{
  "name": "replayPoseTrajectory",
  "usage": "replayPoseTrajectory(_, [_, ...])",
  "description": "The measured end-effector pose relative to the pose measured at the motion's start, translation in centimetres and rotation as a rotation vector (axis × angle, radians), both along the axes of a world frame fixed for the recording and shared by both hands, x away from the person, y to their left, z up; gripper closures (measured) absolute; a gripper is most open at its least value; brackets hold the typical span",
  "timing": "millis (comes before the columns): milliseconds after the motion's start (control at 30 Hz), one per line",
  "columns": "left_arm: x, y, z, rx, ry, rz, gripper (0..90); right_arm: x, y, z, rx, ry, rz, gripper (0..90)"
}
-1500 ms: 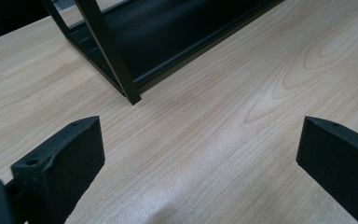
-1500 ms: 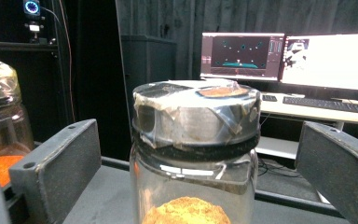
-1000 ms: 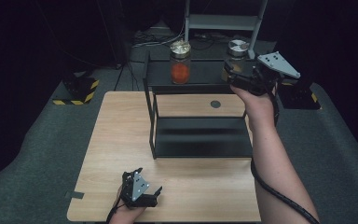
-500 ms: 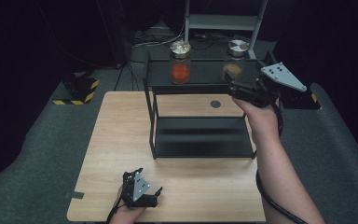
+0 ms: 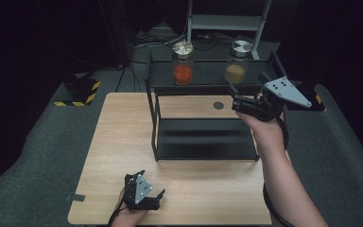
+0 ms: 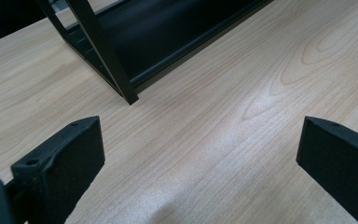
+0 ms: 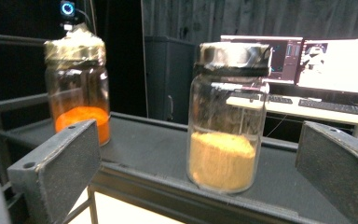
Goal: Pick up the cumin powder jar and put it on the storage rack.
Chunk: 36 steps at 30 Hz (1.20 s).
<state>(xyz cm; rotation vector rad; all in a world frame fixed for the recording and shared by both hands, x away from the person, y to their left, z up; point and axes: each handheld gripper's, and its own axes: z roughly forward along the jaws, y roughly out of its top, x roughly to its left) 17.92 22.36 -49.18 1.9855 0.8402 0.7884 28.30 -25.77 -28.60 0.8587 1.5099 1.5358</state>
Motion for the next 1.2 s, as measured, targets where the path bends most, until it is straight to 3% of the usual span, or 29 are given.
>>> replayPoseTrajectory(333, [0.0, -0.1, 0.0, 0.010, -0.001, -0.008, 1.1, -1.3, -0.6, -1.5, -0.020, 0.005, 0.015, 0.0])
replayPoseTrajectory(567, [-0.2, -0.3, -0.1, 0.029, -0.017, -0.017, 1.1, -2.1, -0.8, -2.7, -0.067, 0.026, 0.030, 0.0])
replayPoseTrajectory(1033, [0.2, 0.2, 0.1, 0.008, 0.005, -0.034, 1.1, -4.2, -1.3, -6.9, -0.142, 0.071, 0.064, 0.0])
replayPoseTrajectory(1067, [0.3, 0.2, 0.1, 0.010, 0.006, -0.038, 1.1, -4.6, -1.4, -7.8, -0.156, 0.074, 0.067, 0.0])
replayPoseTrajectory(1200, [0.1, 0.2, 0.0, 0.016, -0.007, -0.046, 1.1, -5.2, -1.4, -9.0, -0.171, 0.078, 0.059, 0.0])
